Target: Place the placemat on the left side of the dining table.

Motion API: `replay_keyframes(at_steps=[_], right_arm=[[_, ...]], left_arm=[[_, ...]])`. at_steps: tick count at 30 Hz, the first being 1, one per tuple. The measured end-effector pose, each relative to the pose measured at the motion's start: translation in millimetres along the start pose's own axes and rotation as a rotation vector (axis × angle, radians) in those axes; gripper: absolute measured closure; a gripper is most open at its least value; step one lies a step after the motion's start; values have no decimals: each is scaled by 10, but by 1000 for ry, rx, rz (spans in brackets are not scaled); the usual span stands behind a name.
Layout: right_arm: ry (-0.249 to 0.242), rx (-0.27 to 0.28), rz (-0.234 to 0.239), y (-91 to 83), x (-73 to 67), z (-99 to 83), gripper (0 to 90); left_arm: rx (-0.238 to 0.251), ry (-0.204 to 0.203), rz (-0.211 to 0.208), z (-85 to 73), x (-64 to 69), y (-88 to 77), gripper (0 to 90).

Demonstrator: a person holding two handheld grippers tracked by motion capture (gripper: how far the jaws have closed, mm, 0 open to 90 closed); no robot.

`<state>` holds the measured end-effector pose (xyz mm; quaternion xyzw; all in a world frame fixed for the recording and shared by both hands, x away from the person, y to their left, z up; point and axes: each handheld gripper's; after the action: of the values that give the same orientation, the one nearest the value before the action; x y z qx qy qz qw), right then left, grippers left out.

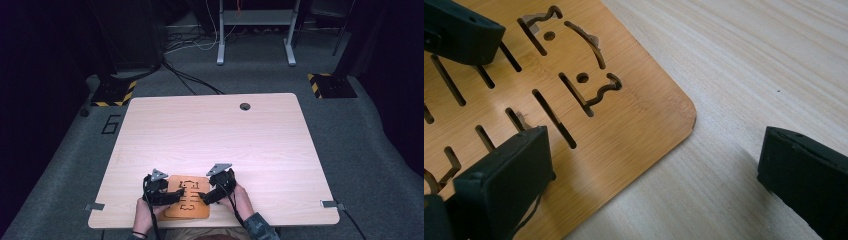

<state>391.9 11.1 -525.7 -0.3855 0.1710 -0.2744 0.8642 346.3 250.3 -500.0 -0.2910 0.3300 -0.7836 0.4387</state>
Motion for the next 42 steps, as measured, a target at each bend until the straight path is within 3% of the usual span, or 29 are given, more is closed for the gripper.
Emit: replay_keyframes(at_steps=[12,16,17,19,30,32,36,42], right_arm=[[16,7,7,-12,20,-11,0],[30,9,13,-22,34,-16,0],[39,13,16,-26,49,-20,0],[42,19,18,-27,59,-23,0],[79,27,35,-49,87,-38,0],[86,31,40,-56,98,-44,0],[101,37,39,-72,117,-61,0],[108,48,30,-95,144,-90,0]], left_arm=[[50,-31,-32,12,-2,-70,315],[57,-39,-67,18,-7,-90,343],[66,-51,-113,20,11,-89,348],[67,-33,-96,34,39,-97,351],[98,-18,-84,91,112,-172,485],[95,1,-80,120,127,-199,513],[100,-4,-115,156,164,-182,559],[102,10,-128,242,220,-177,598]])
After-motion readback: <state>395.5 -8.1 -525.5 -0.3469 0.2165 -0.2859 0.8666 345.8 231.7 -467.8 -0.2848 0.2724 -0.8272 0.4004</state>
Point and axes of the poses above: each handheld gripper's, and its own axes: y roughly forward along the jaws, z roughly out of its top, x roughly to its right, and after that the axes turned 4 degrees about -x, right-handed
